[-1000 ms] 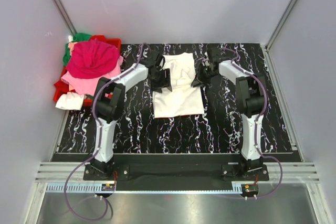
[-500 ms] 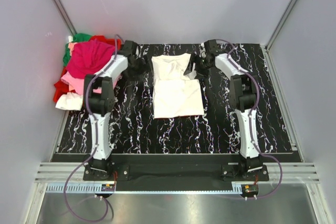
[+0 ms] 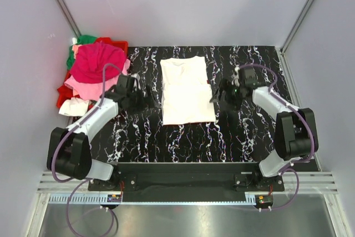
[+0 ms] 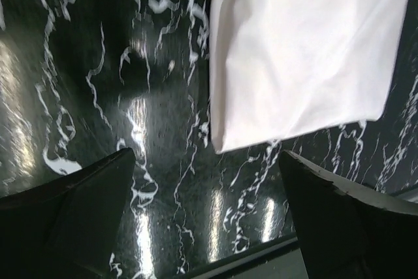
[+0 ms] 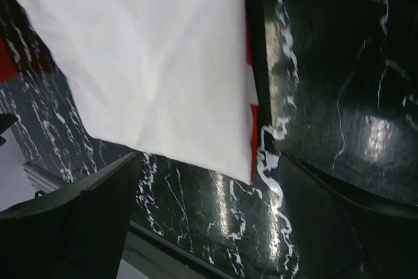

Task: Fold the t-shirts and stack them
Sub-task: Fold the tshirt

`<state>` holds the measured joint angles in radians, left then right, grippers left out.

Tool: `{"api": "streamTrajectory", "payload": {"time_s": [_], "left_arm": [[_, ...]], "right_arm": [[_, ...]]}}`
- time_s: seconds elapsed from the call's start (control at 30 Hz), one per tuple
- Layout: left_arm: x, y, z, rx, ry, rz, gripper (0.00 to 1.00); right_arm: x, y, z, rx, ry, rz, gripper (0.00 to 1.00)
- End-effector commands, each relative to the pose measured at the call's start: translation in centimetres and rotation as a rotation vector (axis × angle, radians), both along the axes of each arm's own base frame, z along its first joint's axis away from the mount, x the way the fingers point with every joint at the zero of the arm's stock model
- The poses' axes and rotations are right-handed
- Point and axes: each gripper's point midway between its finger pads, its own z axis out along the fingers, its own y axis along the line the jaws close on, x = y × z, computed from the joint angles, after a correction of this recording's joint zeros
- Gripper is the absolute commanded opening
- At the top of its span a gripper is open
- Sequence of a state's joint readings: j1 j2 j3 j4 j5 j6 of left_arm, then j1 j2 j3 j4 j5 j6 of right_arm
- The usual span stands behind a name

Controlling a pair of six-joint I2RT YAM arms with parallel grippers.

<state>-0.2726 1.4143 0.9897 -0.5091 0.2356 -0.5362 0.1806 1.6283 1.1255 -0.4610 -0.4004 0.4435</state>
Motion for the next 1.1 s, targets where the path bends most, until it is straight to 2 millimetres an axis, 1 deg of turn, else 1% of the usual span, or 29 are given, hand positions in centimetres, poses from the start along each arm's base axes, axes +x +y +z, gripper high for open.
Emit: {"api": "streamTrajectory", "payload": {"time_s": [0.0,0.03,0.07,0.1,0.17,0.2,0.27,0.3,0.33,0.4,0.43,0.47,0.5,0.57,0.63,0.67,0.73,0.77,0.87,0.9,0.97,1.0,1.07], "left_arm": [[-1.8,-1.5,-2.4,-0.073,0.017,-0.002,0.99],[-2.5,-2.2,-2.6,-0.093,0.022,-0.023,0.99],[-3.6,-2.3,-3.8,-0.091,0.049,-0.024,0.99],[-3.8,-3.2,-3.9,-0.104,0.043,-0.034,0.99],[-4.8,-3.8,-4.9,-0.109,0.062,-0.045,0.98],[-5.0,-4.5,-5.0,-0.12,0.057,-0.054,0.97],[-5.5,-4.7,-6.0,-0.112,0.079,-0.048,0.96],[-5.4,-5.1,-6.0,-0.129,0.078,-0.042,0.95],[-5.6,-5.2,-6.7,-0.128,0.095,-0.034,0.93],[-5.4,-5.4,-7.2,-0.134,0.093,-0.014,0.9],[-5.4,-5.3,-7.8,-0.129,0.107,-0.008,0.88],[-5.2,-5.5,-7.9,-0.137,0.103,-0.001,0.87],[-5.2,-5.6,-8.4,-0.135,0.119,-0.001,0.86],[-5.0,-5.9,-8.8,-0.146,0.124,0.008,0.82],[-5.2,-6.0,-9.6,-0.145,0.147,0.014,0.8],[-5.1,-6.0,-9.8,-0.148,0.151,0.022,0.78],[-5.1,-5.9,-10.4,-0.14,0.165,0.033,0.76],[-5.1,-6.0,-10.5,-0.142,0.165,0.033,0.73],[-5.2,-5.9,-10.9,-0.138,0.172,0.042,0.66],[-5.2,-5.9,-11.0,-0.137,0.174,0.043,0.62],[-5.5,-5.8,-11.4,-0.136,0.183,0.047,0.54],[-5.6,-5.8,-11.7,-0.135,0.192,0.049,0.48],[-5.9,-5.8,-12.1,-0.137,0.203,0.05,0.41]], "right_arm": [[-2.8,0.7,-2.6,0.083,0.06,-0.043,0.91],[-3.4,1.1,-2.5,0.115,0.073,-0.054,0.9],[-4.2,1.1,-3.6,0.128,0.087,-0.055,0.89],[-4.5,1.3,-3.9,0.143,0.096,-0.055,0.85],[-5.3,1.3,-5.0,0.151,0.13,-0.07,0.82],[-5.4,1.3,-5.3,0.157,0.14,-0.078,0.8],[-5.9,1.4,-6.3,0.164,0.159,-0.085,0.77],[-5.9,1.5,-6.4,0.173,0.162,-0.09,0.76],[-5.9,1.7,-6.9,0.175,0.169,-0.09,0.74],[-5.8,2.0,-7.4,0.178,0.18,-0.092,0.72],[-5.8,2.0,-8.0,0.175,0.196,-0.095,0.68],[-5.6,2.1,-8.2,0.176,0.193,-0.093,0.66],[-5.7,2.2,-8.7,0.178,0.207,-0.099,0.64],[-5.5,2.4,-8.9,0.185,0.206,-0.099,0.55],[-5.5,2.7,-9.3,0.188,0.211,-0.096,0.52],[-5.5,2.7,-9.4,0.19,0.213,-0.095,0.47],[-5.4,2.8,-9.8,0.192,0.219,-0.094,0.43],[-5.4,2.8,-10.0,0.191,0.222,-0.093,0.38],[-5.3,2.9,-10.2,0.193,0.225,-0.094,0.32],[-5.3,2.9,-10.4,0.193,0.229,-0.093,0.29],[-5.3,3.0,-10.5,0.195,0.229,-0.091,0.26],[-5.3,3.0,-10.6,0.195,0.233,-0.093,0.22],[-5.3,3.0,-10.7,0.196,0.233,-0.09,0.17]]}}
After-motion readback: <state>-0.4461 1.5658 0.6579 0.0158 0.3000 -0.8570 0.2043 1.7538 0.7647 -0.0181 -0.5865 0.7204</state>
